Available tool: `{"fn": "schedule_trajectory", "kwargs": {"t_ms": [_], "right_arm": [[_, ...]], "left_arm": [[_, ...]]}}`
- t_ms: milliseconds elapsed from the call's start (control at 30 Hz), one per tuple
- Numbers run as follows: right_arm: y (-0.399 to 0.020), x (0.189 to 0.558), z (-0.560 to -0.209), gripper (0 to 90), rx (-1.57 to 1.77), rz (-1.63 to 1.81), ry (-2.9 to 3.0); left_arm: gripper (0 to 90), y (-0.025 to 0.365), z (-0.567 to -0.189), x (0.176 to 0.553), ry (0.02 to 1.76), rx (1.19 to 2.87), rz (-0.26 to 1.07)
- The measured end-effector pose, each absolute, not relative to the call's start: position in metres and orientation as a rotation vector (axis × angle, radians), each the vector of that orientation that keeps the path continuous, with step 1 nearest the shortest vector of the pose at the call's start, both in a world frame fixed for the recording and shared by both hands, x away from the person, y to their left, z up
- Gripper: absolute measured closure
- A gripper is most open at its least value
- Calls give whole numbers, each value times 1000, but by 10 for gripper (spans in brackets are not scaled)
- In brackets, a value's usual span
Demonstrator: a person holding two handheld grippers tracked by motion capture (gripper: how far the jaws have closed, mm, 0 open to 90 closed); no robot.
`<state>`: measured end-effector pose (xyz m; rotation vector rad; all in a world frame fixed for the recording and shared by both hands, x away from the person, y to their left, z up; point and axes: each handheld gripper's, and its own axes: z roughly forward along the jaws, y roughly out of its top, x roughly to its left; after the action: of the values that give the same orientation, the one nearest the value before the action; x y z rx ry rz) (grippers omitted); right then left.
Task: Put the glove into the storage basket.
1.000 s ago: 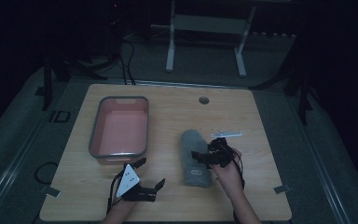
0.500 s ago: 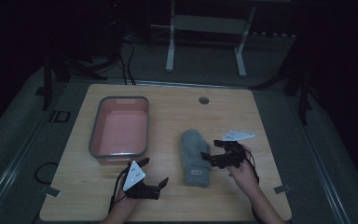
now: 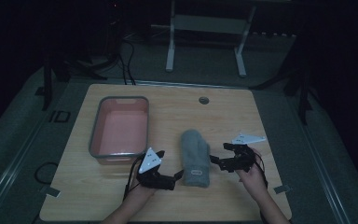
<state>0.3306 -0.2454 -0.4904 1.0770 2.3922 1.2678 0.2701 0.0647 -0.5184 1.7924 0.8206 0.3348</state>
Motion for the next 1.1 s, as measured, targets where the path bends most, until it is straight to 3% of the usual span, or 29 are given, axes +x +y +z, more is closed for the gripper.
{"fn": "schedule_trajectory", "kwargs": {"t_ms": [233, 267, 300, 333, 433, 600, 767, 967, 1000, 1033, 1067, 1100], "right_arm": [[-232, 327, -496, 142, 1086, 1220, 2409], [-226, 328, -502, 228, 1118, 1200, 2414], [-226, 328, -502, 228, 1118, 1200, 2414], [-225, 329, -505, 326, 1140, 1216, 2401], [-224, 334, -508, 467, 1173, 1280, 2343], [-211, 338, -527, 414, 1279, 1209, 2376], [-215, 341, -540, 416, 1338, 1143, 2375], [-216, 349, -548, 306, 1340, 1135, 2439], [-216, 349, -548, 306, 1340, 1135, 2439], [-219, 353, -552, 392, 1351, 1178, 2481], [-219, 353, -552, 392, 1351, 1178, 2481], [-221, 354, -552, 450, 1339, 1195, 2505]], "left_arm": [[29, 41, -519, 302, 900, 1870, 279], [42, 38, -520, 306, 910, 1886, 270], [42, 35, -521, 310, 922, 1897, 274], [47, 34, -523, 313, 917, 1894, 276], [107, 31, -525, 322, 914, 1911, 252], [243, 26, -533, 332, 950, 1978, 249], [243, 24, -539, 339, 1013, 2038, 251], [242, 22, -549, 349, 1039, 2052, 182], [242, 22, -550, 350, 1035, 2053, 178], [238, 22, -550, 351, 1035, 2057, 182], [238, 22, -551, 353, 1031, 2060, 169], [238, 21, -551, 354, 1037, 2054, 159]]}}
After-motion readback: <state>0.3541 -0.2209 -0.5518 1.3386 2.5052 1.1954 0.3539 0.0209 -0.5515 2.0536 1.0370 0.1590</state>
